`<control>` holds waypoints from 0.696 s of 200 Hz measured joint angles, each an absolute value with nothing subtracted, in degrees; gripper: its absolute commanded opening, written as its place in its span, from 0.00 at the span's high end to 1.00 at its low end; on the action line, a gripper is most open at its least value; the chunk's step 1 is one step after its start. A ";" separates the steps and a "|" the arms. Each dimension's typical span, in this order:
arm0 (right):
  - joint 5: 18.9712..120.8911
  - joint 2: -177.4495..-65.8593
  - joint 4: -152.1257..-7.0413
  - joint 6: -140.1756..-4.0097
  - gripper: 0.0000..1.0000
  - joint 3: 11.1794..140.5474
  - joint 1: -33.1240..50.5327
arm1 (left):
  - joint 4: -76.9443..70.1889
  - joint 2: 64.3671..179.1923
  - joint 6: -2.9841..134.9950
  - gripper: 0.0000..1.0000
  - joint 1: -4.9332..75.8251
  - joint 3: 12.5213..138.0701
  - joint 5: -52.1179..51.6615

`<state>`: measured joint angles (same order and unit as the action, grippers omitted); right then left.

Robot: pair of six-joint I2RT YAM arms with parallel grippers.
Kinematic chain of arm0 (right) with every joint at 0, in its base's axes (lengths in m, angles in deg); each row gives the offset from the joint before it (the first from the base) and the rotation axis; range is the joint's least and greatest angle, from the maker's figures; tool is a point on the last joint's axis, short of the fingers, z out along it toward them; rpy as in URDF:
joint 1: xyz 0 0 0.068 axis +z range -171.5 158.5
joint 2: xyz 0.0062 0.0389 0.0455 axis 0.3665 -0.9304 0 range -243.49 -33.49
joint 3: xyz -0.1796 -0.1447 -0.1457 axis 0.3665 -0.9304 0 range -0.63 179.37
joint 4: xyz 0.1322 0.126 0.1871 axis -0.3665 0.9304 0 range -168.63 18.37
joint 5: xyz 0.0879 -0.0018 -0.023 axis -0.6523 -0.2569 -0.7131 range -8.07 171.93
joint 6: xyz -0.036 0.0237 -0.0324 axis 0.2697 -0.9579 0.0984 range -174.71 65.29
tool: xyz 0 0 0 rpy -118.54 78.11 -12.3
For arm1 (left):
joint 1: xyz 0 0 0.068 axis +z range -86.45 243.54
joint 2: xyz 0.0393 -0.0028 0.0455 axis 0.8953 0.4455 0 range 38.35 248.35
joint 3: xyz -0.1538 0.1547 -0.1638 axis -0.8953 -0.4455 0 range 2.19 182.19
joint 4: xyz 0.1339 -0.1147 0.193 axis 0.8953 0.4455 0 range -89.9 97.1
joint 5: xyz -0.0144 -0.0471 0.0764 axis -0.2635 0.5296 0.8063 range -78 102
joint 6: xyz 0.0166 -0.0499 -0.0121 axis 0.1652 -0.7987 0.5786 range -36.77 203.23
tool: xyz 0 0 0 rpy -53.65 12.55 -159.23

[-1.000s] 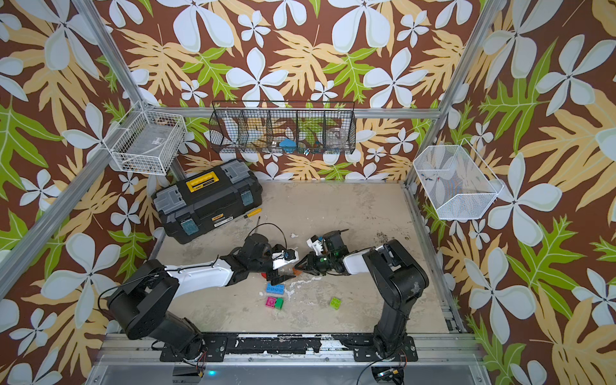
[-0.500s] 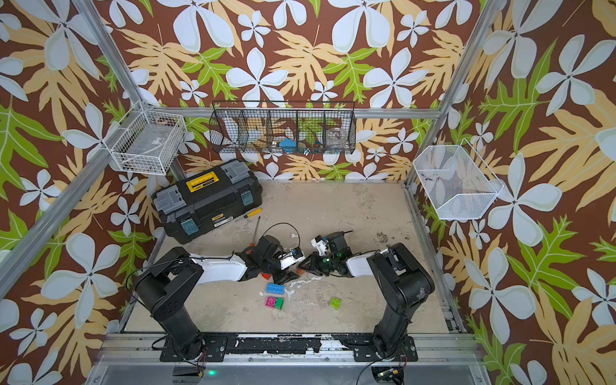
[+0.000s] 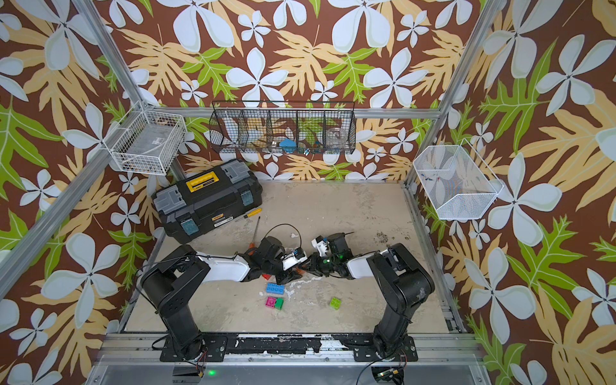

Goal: Assemble the letter h with lego
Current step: Adjust the lego brick at the center of the board.

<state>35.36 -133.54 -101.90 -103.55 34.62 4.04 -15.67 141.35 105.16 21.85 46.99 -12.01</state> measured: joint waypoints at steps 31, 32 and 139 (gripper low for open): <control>35.50 -133.26 -102.18 -103.83 0.77 34.22 4.06 | -15.58 142.05 104.74 0.61 21.85 47.90 -12.07; 35.50 -133.26 -102.18 -103.83 0.77 34.22 4.06 | -15.60 142.05 104.74 0.61 21.85 47.90 -12.07; 44.22 -122.31 -91.82 -99.90 0.43 36.21 3.15 | -10.57 138.73 108.90 0.73 21.85 49.24 -9.54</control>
